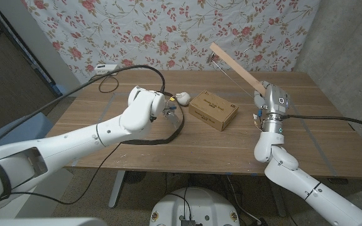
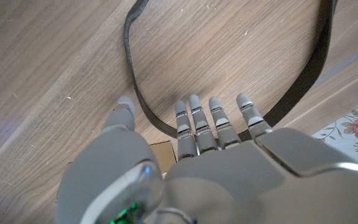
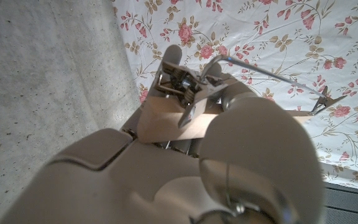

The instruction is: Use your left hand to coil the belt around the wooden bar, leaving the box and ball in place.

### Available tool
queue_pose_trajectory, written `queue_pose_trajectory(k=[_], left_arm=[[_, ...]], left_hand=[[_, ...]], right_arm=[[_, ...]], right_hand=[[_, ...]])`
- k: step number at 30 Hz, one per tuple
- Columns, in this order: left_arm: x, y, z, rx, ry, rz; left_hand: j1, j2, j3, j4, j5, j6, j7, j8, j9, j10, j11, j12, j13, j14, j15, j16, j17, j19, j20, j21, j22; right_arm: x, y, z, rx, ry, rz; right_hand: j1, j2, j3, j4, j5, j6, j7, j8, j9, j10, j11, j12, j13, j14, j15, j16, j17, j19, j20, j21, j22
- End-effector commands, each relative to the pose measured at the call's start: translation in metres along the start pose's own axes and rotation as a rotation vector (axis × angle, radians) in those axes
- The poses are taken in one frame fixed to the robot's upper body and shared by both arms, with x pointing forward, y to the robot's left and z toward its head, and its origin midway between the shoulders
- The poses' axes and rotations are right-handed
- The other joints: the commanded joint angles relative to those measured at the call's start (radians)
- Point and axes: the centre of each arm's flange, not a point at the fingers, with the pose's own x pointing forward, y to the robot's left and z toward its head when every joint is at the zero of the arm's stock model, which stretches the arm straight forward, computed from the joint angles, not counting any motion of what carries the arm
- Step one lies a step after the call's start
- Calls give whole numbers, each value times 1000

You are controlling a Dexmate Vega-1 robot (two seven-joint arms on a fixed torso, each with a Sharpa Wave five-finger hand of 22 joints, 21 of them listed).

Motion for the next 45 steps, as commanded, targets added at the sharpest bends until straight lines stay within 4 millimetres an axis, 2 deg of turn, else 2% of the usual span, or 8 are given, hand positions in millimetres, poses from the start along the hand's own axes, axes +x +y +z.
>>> queue_pose_trajectory(k=[1, 3, 7, 9, 14, 29, 40, 45], left_arm=[[-7, 2, 32, 73, 63, -21], [-8, 0, 37, 85, 73, -12], [-6, -4, 45, 93, 94, 10], [-5, -7, 48, 93, 110, 22], [0, -14, 59, 109, 137, 23], [17, -31, 78, 198, 214, -85], [32, -45, 69, 223, 270, -170], [38, -49, 65, 220, 270, -187]], left_hand=[[18, 23, 6, -7, -3, 28, 2, 8, 2, 27, 1, 20, 9, 23, -4, 11, 5, 22, 6, 10, 5], [45, 35, 15, -19, -6, 43, 3, 8, 3, 35, -4, 33, 16, 35, -7, 14, 6, 50, 11, 21, 6], [89, 27, 16, -37, -9, 79, -4, 17, 6, 51, -15, 54, 29, 68, -20, 26, 11, 94, 8, 39, 9], [112, 19, 12, -38, -9, 118, 3, 35, 13, 63, -26, 69, 38, 94, -32, 40, 20, 126, 6, 52, 10], [137, 5, -2, -34, -6, 135, 8, 51, 23, 89, -32, 94, 53, 137, -41, 67, 39, 176, 1, 74, 12], [193, 18, -4, -37, -1, 161, 3, 74, 35, 121, -50, 129, 76, 166, -57, 96, 69, 208, 0, 91, 15], [230, 35, -3, -34, -3, 185, 8, 88, 38, 138, -54, 151, 92, 178, -65, 114, 90, 210, -4, 97, 16], [279, 56, 9, -38, -7, 227, 4, 105, 36, 189, -62, 187, 108, 223, -83, 138, 104, 220, -11, 107, 18]], right_arm=[[5, -4, -19, 40, -32, -1], [5, -6, -22, 43, -42, 3], [6, -8, -29, 49, -50, 8], [7, -9, -31, 51, -51, 4], [10, -10, -36, 58, -63, 4], [15, -7, -46, 70, -83, 9], [21, -3, -43, 72, -97, 10], [26, 0, -41, 68, -103, 16]], right_hand=[[42, 82, 28, 30, 3, 32, 27, -1, 5, 8, 3, -3, 4, -8, -63, 10, 3, -9, -103, 12, -2], [42, 82, 28, 31, 3, 33, 27, 0, 5, 8, 2, -3, 4, -8, -63, 12, 3, -10, -103, 15, -4], [42, 82, 28, 31, 3, 33, 28, -1, 4, 8, 3, -3, 4, -9, -63, 14, 3, -13, -103, 17, -7], [42, 82, 28, 31, 3, 34, 28, -1, 5, 7, 2, -3, 5, -10, -63, 15, 3, -14, -102, 19, -8], [42, 82, 28, 32, 3, 33, 28, -3, 4, 9, 4, -4, 4, -12, -63, 20, 3, -17, -103, 27, -16], [43, 81, 30, 33, 3, 34, 27, -6, 2, 8, 5, -3, 8, -17, -63, 30, 2, -25, -103, 43, -30], [44, 81, 31, 33, 3, 37, 29, -9, 0, 9, 5, -5, 6, -20, -63, 37, 2, -27, -104, 56, -41], [44, 80, 31, 34, 3, 37, 28, -9, 3, 9, 6, -5, 8, -22, -63, 42, 2, -31, -104, 64, -49]])
